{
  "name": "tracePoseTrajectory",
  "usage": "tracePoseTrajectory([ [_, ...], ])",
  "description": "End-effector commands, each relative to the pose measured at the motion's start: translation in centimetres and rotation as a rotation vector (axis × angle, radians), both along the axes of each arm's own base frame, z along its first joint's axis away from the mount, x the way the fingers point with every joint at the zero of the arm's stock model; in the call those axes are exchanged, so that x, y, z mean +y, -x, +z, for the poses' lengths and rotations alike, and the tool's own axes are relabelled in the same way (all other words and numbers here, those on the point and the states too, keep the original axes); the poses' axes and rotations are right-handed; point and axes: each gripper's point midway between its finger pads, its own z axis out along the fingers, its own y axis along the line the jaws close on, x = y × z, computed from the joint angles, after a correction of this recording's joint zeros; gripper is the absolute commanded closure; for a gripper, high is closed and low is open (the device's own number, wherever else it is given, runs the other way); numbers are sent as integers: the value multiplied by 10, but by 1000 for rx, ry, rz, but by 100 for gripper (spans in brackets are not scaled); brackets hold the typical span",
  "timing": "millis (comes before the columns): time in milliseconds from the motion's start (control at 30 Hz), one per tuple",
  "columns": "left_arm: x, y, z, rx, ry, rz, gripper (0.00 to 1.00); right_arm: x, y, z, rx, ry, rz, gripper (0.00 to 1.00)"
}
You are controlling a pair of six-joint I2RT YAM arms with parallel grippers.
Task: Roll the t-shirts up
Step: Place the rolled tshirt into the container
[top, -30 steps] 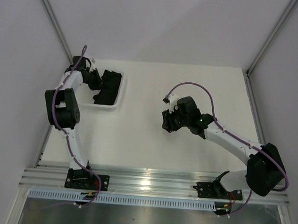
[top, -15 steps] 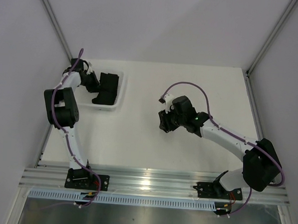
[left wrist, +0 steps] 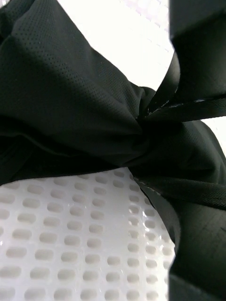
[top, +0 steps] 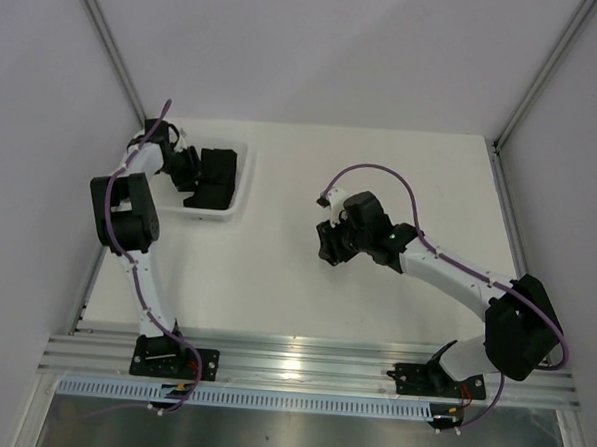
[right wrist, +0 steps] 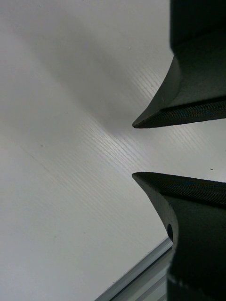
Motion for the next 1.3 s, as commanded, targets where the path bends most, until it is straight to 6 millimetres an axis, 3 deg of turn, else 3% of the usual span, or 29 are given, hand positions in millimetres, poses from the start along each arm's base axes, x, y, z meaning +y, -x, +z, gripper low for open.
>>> tracePoseTrajectory([
  [0, 12, -6, 36, -74, -69, -9, 51, 10, -8, 21, -49, -37, 15, 54],
  [100, 21, -6, 62, -140, -139, -13, 51, 12, -8, 23, -51, -46, 21, 54],
  [267, 38, -6, 82, -208, -254, 10, 52, 14, -8, 27, -59, -53, 31, 55],
  [400, 34, -3, 82, -204, -310, -44, 53, 14, -7, 27, -59, -49, 35, 54],
  [467, 23, -1, 93, -245, -324, -87, 55, 13, -7, 27, -59, -48, 34, 55],
  [500, 10, 6, 85, -240, -334, -148, 58, 14, -5, 26, -56, -48, 38, 55],
  [533, 3, 8, 92, -268, -343, -169, 60, 13, -5, 26, -57, -45, 36, 55],
  [567, -12, 11, 88, -270, -327, -220, 69, 13, -5, 26, -56, -45, 34, 55],
  [667, -22, 28, 56, -163, -290, -255, 83, 13, -4, 26, -54, -46, 32, 55],
  [733, -23, 30, 42, -120, -277, -263, 82, 13, -2, 24, -51, -44, 33, 55],
  [767, -24, 33, 28, -69, -262, -272, 77, 13, -2, 23, -48, -41, 33, 55],
  [900, -19, 35, 6, 43, -228, -258, 65, 12, 1, 22, -47, -40, 32, 55],
  [1133, -15, 36, 5, 50, -198, -215, 64, 5, 4, 24, -64, -46, 9, 55],
  [1267, -19, 35, 20, -1, -213, -240, 64, 4, 3, 27, -86, -49, 5, 55],
])
